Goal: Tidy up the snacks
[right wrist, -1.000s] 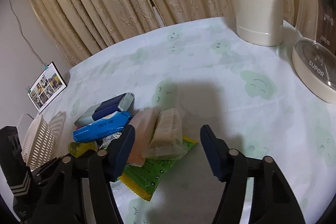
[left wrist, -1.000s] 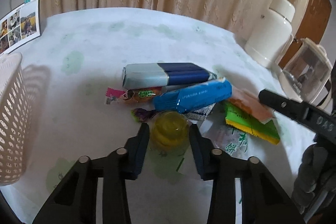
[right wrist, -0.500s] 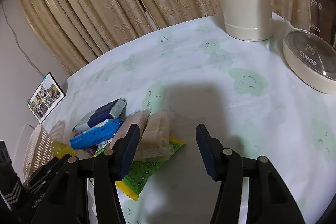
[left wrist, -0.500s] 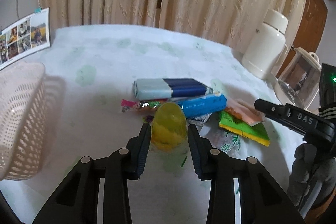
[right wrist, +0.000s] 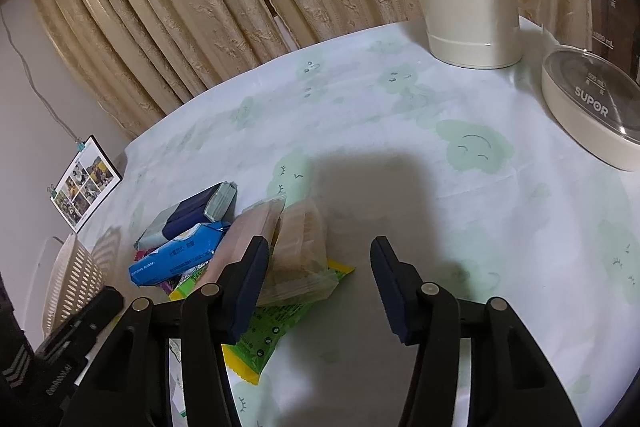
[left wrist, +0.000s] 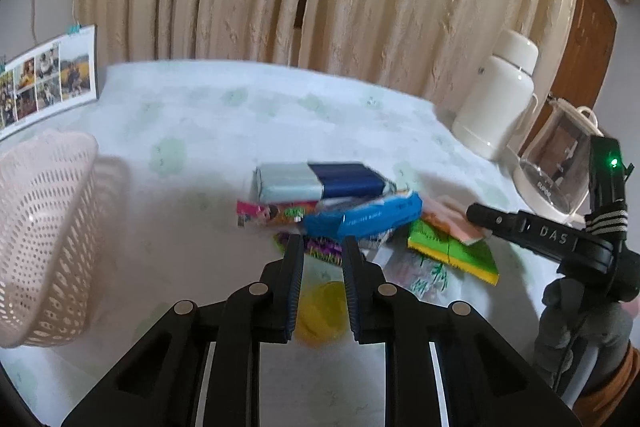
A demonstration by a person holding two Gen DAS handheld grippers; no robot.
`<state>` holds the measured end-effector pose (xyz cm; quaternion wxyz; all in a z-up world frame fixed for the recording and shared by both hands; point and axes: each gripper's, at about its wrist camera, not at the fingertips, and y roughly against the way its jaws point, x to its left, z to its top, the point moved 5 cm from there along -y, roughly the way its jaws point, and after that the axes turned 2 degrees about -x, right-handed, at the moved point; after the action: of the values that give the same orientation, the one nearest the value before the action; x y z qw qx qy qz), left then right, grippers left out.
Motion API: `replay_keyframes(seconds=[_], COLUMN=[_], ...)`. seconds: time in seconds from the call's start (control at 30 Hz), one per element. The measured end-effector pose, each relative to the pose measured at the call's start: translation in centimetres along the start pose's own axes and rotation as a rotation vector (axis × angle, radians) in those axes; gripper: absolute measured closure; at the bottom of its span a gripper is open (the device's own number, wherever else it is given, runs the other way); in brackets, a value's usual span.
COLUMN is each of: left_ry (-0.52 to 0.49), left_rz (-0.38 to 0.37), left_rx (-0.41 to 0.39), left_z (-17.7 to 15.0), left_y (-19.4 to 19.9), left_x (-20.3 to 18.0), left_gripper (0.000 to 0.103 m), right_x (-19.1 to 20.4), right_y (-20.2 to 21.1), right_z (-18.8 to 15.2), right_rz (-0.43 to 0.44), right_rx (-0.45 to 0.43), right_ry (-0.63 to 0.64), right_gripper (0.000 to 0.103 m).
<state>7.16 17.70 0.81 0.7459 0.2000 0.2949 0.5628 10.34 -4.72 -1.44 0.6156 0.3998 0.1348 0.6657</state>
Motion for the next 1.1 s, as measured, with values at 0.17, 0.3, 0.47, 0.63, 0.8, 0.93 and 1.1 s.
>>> replay_keyframes(seconds=[0.17, 0.3, 0.47, 0.63, 0.8, 0.93, 1.1], left_ry=[0.014, 0.043, 0.106, 0.106, 0.048, 0.013, 0.033], left_rz=[-0.013, -0.022, -0.026, -0.057, -0.036, -0.013, -0.007], left_rx=[0.05, 0.063, 0.048, 0.068, 0.096, 0.122, 0.127], left_z=[-0.8, -1.1, -1.1, -1.6, -2.5, -2.8, -2.5], left_y=[-0.7, -0.5, 0.1, -0.1, -0.9, -1.8, -2.3], left_x=[-0.1, 0.5, 2.0, 1.6, 0.5, -0.1, 0.2], left_gripper=[0.065, 0.051, 0.043, 0.043, 0.043, 0.043, 0.064], right_x=[-0.3, -0.4, -0.3, -0.3, -0.3, 0.0, 0.1], right_y=[0.1, 0.3, 0.4, 0.4, 0.4, 0.3, 0.3], right_z=[0.0, 0.0, 0.0, 0.1, 0.0, -0.2, -0.3], right_rz=[0.006, 0.006, 0.008, 0.01, 0.01, 0.01, 0.006], right_rx=[0.003, 0.003, 0.008, 0.008, 0.012, 0.015, 0.015], right_ry=[-0.018, -0.029, -0.043, -0.049, -0.046, -0.035, -0.027], right_gripper=[0.052, 0.052, 0.051, 0.048, 0.046, 0.046, 0.046])
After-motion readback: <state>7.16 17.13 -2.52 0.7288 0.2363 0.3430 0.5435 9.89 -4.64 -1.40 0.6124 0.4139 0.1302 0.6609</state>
